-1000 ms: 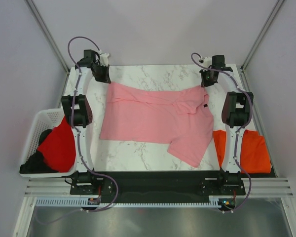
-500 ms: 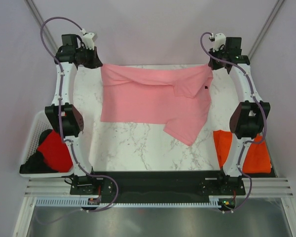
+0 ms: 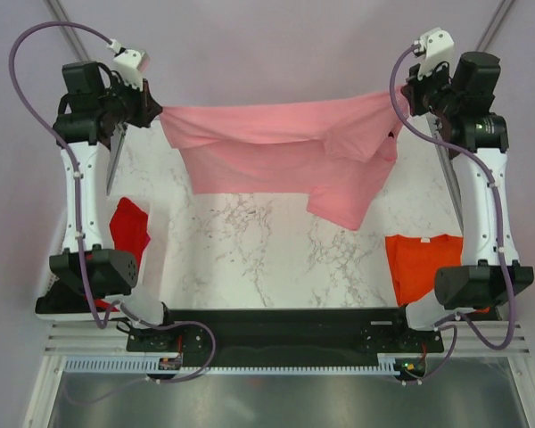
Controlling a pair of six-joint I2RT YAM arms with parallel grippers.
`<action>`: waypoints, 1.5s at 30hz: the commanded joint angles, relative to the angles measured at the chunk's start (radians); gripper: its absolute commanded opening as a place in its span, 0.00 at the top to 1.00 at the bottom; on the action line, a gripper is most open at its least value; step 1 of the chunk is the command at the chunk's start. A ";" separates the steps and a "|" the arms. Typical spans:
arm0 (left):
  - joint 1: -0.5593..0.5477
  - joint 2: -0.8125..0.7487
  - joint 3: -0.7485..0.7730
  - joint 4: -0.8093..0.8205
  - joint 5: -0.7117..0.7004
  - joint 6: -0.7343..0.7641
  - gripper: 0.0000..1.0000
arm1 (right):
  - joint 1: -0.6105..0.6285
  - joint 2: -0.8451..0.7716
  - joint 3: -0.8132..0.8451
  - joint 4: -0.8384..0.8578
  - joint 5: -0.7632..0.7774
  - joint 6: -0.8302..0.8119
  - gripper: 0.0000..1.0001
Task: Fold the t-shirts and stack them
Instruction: Fold the tshirt
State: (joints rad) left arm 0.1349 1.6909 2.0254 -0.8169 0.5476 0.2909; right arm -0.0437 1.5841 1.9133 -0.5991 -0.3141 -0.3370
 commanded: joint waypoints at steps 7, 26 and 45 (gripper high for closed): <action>0.009 -0.367 -0.148 0.125 -0.023 0.088 0.98 | -0.007 -0.324 -0.029 -0.042 -0.031 -0.023 1.00; 0.008 -0.450 -0.373 0.159 -0.049 0.119 0.98 | -0.007 -0.346 -0.152 -0.035 -0.048 -0.065 1.00; -0.100 0.317 -0.277 0.231 -0.136 0.076 0.98 | 0.001 0.474 -0.104 0.206 -0.060 -0.053 1.00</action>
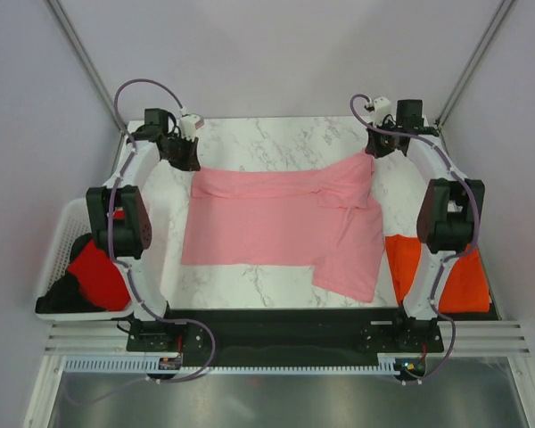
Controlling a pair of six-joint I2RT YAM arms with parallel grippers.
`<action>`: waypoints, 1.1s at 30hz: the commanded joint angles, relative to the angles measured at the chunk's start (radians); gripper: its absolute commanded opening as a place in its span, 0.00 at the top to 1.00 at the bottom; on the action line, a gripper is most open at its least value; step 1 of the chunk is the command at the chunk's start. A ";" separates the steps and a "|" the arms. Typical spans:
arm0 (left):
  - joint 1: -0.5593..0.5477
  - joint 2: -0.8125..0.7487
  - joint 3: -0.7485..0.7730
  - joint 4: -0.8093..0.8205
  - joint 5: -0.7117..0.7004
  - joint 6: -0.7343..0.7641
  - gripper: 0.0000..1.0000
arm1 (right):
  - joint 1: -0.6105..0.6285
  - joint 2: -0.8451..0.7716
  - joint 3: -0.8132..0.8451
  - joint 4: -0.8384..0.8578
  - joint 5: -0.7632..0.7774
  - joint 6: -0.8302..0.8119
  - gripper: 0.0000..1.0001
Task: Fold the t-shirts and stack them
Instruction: Fold the tshirt
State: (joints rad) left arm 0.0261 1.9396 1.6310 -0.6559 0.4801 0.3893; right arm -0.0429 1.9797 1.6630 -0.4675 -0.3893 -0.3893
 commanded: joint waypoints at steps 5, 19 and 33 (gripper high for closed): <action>0.008 0.222 0.282 0.090 -0.144 -0.035 0.98 | 0.000 0.300 0.340 0.073 0.027 0.035 1.00; -0.012 0.369 0.357 0.177 -0.307 -0.023 0.98 | 0.005 0.550 0.603 0.105 0.127 0.038 1.00; -0.058 0.273 0.322 0.182 -0.360 -0.018 0.73 | 0.005 0.518 0.577 0.121 0.171 0.043 0.76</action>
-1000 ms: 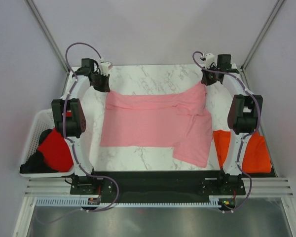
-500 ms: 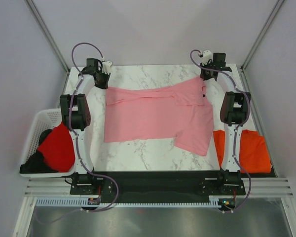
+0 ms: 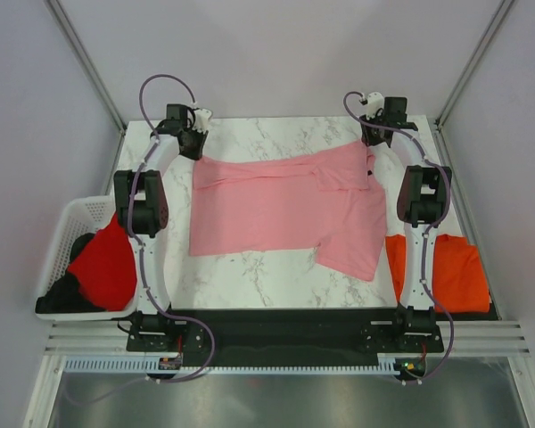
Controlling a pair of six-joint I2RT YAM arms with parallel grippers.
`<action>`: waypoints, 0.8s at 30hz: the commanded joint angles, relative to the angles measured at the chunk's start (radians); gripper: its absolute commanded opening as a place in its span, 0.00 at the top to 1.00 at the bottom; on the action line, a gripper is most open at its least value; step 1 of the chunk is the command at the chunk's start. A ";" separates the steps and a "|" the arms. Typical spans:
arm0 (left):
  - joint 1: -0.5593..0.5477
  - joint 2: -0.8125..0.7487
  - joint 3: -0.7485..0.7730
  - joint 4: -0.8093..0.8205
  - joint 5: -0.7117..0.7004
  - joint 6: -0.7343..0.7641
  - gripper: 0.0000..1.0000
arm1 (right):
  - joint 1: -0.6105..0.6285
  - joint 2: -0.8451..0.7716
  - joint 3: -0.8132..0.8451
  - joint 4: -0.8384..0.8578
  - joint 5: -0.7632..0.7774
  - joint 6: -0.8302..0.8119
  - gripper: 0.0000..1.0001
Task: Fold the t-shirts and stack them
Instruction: Fold the tshirt
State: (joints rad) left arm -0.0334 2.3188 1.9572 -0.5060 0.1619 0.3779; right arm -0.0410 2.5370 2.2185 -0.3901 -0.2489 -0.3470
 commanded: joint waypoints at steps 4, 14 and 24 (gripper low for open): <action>0.007 -0.211 -0.124 0.000 -0.090 0.006 0.57 | 0.001 -0.093 -0.014 0.040 0.076 -0.004 0.54; 0.012 -0.328 -0.290 -0.141 0.048 -0.046 0.42 | 0.000 -0.251 -0.200 -0.013 -0.049 0.011 0.51; 0.032 -0.200 -0.176 -0.143 0.085 -0.059 0.53 | 0.021 -0.201 -0.192 -0.096 -0.182 0.033 0.55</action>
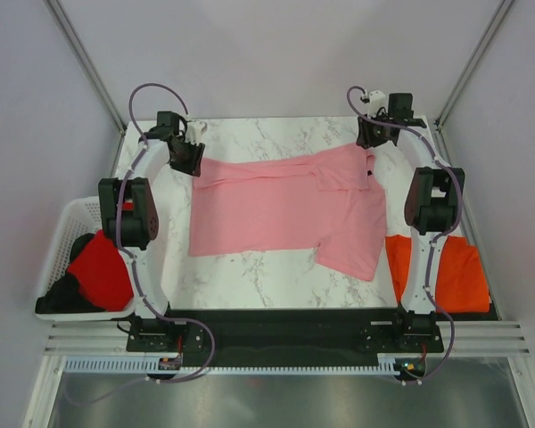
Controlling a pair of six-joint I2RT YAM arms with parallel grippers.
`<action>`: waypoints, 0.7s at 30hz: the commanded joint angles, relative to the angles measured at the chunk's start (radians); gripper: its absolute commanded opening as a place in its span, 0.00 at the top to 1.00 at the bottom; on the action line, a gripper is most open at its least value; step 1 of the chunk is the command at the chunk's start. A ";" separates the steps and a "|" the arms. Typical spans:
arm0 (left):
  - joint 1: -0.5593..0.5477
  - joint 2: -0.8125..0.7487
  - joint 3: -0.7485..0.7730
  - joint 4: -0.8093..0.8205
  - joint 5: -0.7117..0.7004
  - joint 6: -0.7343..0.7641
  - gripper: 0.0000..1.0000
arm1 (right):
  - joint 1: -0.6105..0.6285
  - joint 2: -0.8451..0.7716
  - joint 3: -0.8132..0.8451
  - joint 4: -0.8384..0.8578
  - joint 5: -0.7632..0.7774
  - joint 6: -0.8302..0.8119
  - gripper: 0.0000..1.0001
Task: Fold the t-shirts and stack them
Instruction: Fold the tshirt
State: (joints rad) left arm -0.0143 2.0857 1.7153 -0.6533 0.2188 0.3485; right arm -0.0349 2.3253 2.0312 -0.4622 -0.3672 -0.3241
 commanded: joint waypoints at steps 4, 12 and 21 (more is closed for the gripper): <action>0.013 0.073 0.096 0.017 0.025 -0.029 0.53 | 0.027 0.023 -0.005 -0.030 -0.055 0.007 0.55; 0.042 0.146 0.176 0.018 0.048 -0.029 0.57 | 0.056 0.042 -0.002 -0.032 -0.033 -0.007 0.55; 0.042 0.182 0.199 0.012 0.106 -0.045 0.65 | 0.059 0.032 -0.022 -0.032 -0.010 -0.021 0.55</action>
State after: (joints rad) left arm 0.0307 2.2589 1.8748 -0.6498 0.2699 0.3336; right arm 0.0250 2.3634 2.0178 -0.4980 -0.3840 -0.3294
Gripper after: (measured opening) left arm 0.356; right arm 0.452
